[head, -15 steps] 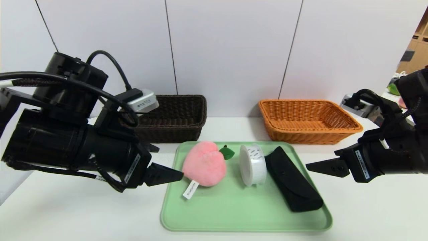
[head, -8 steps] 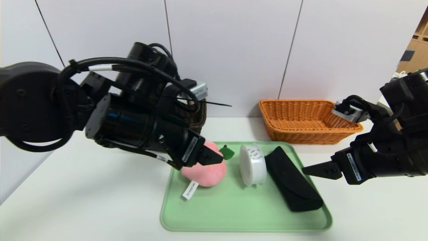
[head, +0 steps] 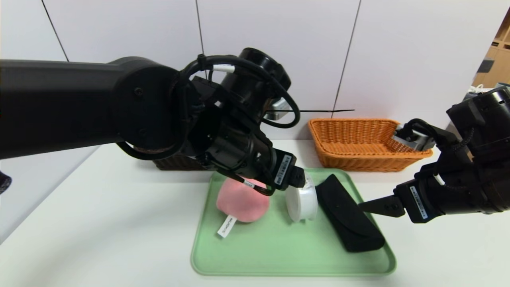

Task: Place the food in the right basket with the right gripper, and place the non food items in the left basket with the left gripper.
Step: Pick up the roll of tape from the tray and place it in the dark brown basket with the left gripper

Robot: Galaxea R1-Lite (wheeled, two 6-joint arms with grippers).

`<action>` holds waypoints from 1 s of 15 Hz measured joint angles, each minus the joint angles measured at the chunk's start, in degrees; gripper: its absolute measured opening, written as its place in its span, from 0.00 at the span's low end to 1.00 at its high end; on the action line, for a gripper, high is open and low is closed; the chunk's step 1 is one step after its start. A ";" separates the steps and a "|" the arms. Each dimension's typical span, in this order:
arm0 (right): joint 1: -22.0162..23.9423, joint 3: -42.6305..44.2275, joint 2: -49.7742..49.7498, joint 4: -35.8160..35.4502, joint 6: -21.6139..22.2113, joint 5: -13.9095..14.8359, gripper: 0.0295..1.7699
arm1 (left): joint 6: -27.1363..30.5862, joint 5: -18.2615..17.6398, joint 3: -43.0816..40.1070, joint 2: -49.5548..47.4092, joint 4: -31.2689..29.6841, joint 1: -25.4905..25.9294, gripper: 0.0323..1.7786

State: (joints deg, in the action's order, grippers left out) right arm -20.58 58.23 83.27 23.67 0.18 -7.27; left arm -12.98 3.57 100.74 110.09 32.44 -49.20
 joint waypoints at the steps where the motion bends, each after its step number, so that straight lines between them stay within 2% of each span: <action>1: 0.11 0.00 0.05 0.00 0.02 0.07 0.96 | -0.84 0.72 2.89 1.38 1.88 -0.74 0.95; 5: 0.62 -0.24 0.07 -0.02 1.60 1.45 0.96 | -4.49 4.94 11.30 7.00 6.67 -3.83 0.95; 7: 0.66 -0.71 0.07 -0.11 1.68 2.80 0.96 | -5.17 5.29 12.11 8.73 6.72 -4.46 0.95; 15: 1.97 -2.91 -1.74 0.00 1.83 2.89 0.96 | -5.97 5.71 12.37 11.00 6.39 -5.79 0.95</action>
State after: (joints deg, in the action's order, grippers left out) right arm -18.60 55.32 81.53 23.67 2.01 -4.38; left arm -18.96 9.28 113.12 121.09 38.83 -54.99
